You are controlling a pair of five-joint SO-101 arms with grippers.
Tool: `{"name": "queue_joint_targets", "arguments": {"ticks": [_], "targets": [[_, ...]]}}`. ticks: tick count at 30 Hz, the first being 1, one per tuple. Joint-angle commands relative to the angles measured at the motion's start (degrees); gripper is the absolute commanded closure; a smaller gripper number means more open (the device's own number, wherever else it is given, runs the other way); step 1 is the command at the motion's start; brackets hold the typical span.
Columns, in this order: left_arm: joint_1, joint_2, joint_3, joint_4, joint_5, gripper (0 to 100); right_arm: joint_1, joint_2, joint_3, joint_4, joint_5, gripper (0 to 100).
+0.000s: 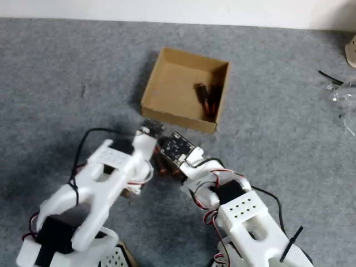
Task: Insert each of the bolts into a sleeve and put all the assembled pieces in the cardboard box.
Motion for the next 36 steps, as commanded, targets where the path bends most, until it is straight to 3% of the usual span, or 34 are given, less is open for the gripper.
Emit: {"name": "queue_joint_targets", "arguments": {"ticks": [1, 8, 15, 21, 28, 36], "targets": [[-3.7, 0.0, -7.0, 8.4, -9.6, 100, 0.9, -1.5, -0.8, -2.4, -0.5, 99.4], [-10.9, 0.0, -17.4, 21.5, -29.8, 100, 0.9, -1.5, -0.8, -2.5, -0.5, 99.4], [-13.3, 0.0, -18.9, 23.1, -63.7, 100, 0.9, -1.5, -0.8, -2.5, -0.5, 99.4], [-13.0, 0.3, -12.4, 22.7, -84.5, 100, 0.9, -1.5, 0.4, -5.3, 1.4, 99.4], [-13.4, 0.1, -9.6, 22.7, -86.3, 100, 0.7, -1.5, 1.3, -5.3, 1.8, 99.4], [-13.1, 0.1, -11.3, 22.6, -78.3, 94, 0.7, -1.5, 1.3, -5.3, 1.8, 99.4]]}}
